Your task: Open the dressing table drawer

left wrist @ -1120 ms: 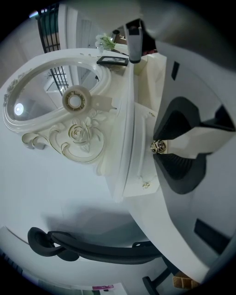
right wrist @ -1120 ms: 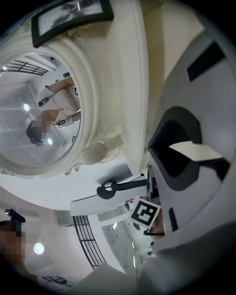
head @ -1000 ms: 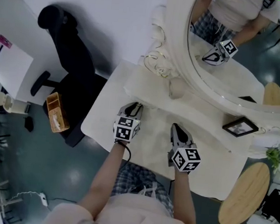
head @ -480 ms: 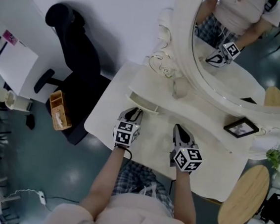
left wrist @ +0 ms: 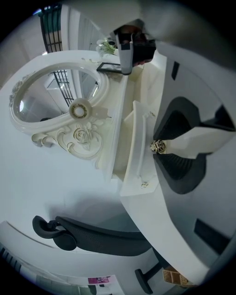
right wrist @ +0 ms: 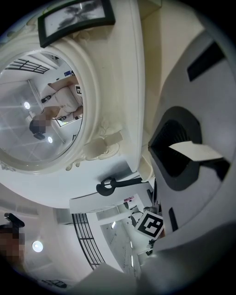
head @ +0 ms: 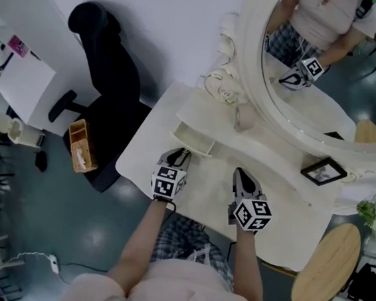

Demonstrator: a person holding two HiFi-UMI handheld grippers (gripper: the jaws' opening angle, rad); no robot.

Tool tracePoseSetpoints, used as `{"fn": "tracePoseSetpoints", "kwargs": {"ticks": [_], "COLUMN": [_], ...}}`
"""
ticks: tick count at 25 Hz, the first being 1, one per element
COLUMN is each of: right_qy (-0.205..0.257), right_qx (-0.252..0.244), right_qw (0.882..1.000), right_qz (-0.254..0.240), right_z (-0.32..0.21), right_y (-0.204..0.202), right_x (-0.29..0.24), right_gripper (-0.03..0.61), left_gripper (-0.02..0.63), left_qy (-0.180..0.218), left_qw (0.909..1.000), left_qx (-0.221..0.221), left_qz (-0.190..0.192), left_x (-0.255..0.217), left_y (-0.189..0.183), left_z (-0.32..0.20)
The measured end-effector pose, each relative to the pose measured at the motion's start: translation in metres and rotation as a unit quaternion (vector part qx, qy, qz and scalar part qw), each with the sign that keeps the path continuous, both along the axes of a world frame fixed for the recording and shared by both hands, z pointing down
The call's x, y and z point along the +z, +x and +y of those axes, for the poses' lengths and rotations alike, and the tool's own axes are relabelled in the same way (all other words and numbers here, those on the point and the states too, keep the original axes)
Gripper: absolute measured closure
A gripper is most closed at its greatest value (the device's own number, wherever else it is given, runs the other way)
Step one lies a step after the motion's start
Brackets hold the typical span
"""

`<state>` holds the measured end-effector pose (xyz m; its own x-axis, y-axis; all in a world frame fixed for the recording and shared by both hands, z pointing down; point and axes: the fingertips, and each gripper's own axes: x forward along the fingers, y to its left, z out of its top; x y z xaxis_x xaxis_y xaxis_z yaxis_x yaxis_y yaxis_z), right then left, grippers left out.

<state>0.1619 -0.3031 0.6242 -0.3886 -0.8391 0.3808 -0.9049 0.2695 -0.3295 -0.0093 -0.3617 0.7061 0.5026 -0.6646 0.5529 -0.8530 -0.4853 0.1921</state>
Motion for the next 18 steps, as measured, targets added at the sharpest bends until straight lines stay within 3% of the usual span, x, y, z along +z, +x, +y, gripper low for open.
{"fn": "tracePoseSetpoints", "kwargs": {"ticks": [18], "right_qy": [-0.001], "right_qx": [-0.002], "right_qw": [1.000], "right_qz": [-0.004], "right_z": [0.0015], "right_y": [-0.0007], "right_x": [0.0006], "right_gripper": [0.563], "left_gripper": [0.502], "left_qy": [0.007], "left_qw": [0.9999], "left_qx": [-0.005], "left_qz": [0.006], "left_x": [-0.0004], "left_y": [-0.0032], "left_z": [0.0045]}}
